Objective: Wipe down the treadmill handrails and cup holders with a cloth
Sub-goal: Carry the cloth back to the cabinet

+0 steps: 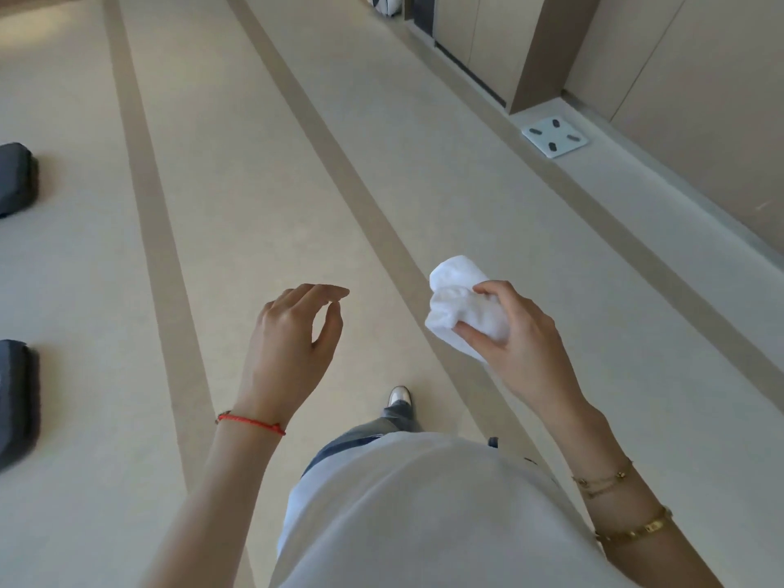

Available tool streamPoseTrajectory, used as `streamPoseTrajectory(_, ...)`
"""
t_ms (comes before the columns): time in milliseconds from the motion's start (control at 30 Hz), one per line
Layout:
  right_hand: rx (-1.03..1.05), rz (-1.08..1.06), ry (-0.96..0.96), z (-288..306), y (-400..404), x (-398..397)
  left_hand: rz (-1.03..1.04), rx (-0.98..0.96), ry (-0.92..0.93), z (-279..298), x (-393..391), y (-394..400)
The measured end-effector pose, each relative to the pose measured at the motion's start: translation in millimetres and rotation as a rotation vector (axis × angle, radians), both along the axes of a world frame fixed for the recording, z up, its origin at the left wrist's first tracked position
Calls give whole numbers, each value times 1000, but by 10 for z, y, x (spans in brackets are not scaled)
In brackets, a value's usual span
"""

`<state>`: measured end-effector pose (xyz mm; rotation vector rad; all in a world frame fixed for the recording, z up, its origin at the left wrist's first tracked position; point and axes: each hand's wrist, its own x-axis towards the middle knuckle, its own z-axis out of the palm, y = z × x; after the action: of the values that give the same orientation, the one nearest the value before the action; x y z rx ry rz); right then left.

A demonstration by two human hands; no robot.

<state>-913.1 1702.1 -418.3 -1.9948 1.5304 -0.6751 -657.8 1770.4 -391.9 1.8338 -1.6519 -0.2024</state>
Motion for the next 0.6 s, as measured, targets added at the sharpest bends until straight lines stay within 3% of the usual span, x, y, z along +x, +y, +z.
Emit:
streamPoseTrajectory(267, -7, -95, 7, 175, -1669, 490, -110, 17, -26, 98, 551, -1873)
streamPoseTrajectory(600, 19, -140, 4, -49, -3788, 826, -155, 48, -20, -90, 951, -4128)
